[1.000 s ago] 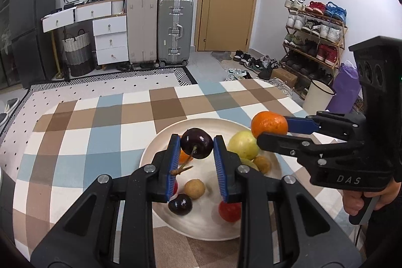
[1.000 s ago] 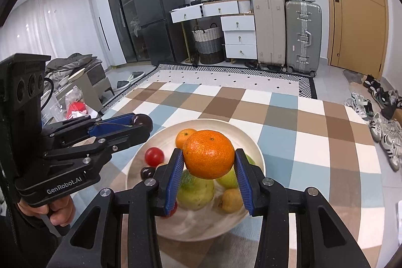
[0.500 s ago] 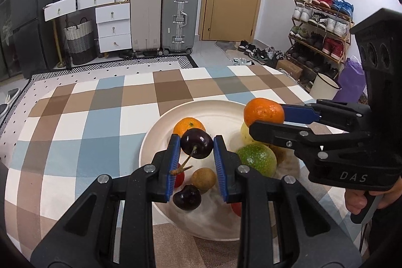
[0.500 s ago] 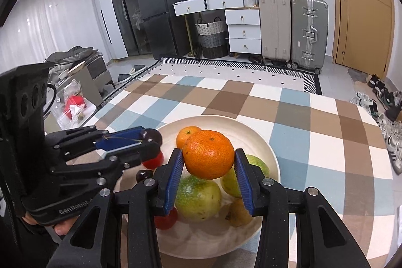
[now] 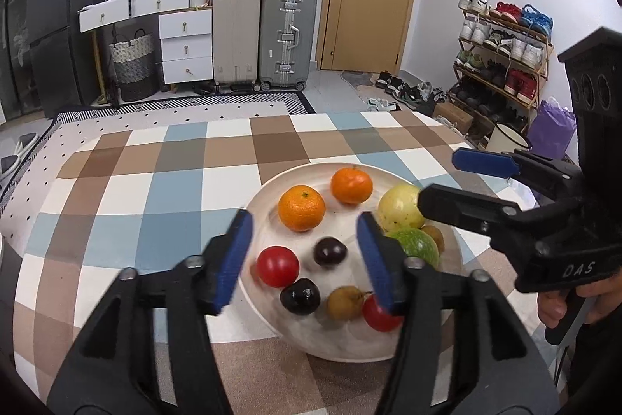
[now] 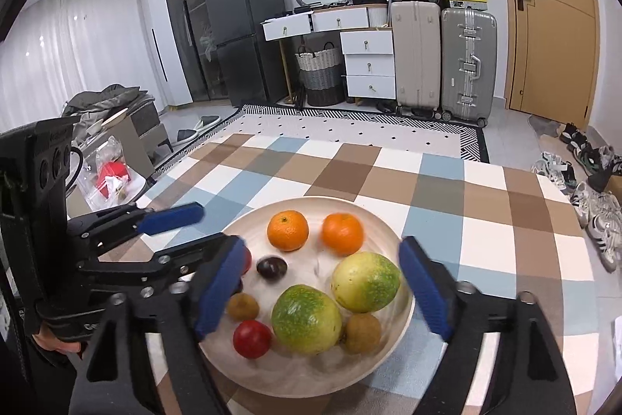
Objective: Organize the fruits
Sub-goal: 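Lower cherry and orange onto the plate and open both tools, then withdraw both tools back from the plate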
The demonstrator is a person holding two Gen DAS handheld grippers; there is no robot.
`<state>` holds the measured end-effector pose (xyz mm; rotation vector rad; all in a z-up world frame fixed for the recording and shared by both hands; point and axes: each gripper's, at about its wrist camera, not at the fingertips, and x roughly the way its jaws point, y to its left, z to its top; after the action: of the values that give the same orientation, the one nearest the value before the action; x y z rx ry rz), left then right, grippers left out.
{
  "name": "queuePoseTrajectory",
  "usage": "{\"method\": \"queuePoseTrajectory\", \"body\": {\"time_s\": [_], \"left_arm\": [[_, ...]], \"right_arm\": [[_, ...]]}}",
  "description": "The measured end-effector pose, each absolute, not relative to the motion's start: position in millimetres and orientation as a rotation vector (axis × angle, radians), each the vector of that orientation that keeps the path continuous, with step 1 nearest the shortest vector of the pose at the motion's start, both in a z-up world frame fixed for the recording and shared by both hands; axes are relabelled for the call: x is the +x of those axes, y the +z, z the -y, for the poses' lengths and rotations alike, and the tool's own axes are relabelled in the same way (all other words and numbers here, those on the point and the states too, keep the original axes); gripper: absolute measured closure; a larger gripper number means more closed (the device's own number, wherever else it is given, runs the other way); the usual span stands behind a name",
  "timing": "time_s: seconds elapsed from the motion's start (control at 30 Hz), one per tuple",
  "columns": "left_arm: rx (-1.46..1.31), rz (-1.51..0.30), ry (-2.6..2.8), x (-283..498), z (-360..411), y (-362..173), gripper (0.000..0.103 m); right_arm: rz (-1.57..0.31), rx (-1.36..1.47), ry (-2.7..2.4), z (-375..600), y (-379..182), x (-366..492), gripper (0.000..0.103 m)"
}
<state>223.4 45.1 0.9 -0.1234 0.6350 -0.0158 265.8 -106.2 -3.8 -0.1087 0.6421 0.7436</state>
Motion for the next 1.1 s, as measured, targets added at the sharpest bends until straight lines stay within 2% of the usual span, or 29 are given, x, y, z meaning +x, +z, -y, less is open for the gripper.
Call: {"method": "queuePoseTrajectory", "body": {"time_s": [0.07, 0.2, 0.23, 0.27, 1.1], "left_arm": [[-0.114, -0.625, 0.006, 219, -46, 5, 0.024], [-0.103, -0.608, 0.010, 203, -46, 11, 0.012], [-0.101, -0.606, 0.015, 198, -45, 11, 0.004], [-0.100, -0.594, 0.019, 192, -45, 12, 0.001], [-0.099, -0.512, 0.069, 91, -23, 6, 0.001]], "right_arm": [[-0.642, -0.107, 0.737, 109, -3, 263, 0.010], [-0.653, -0.101, 0.731, 117, -4, 256, 0.001], [-0.652, -0.104, 0.724, 119, -5, 254, 0.001], [-0.652, -0.108, 0.718, 121, -5, 252, 0.001], [-0.555, -0.059, 0.752, 175, -22, 164, 0.000]]}}
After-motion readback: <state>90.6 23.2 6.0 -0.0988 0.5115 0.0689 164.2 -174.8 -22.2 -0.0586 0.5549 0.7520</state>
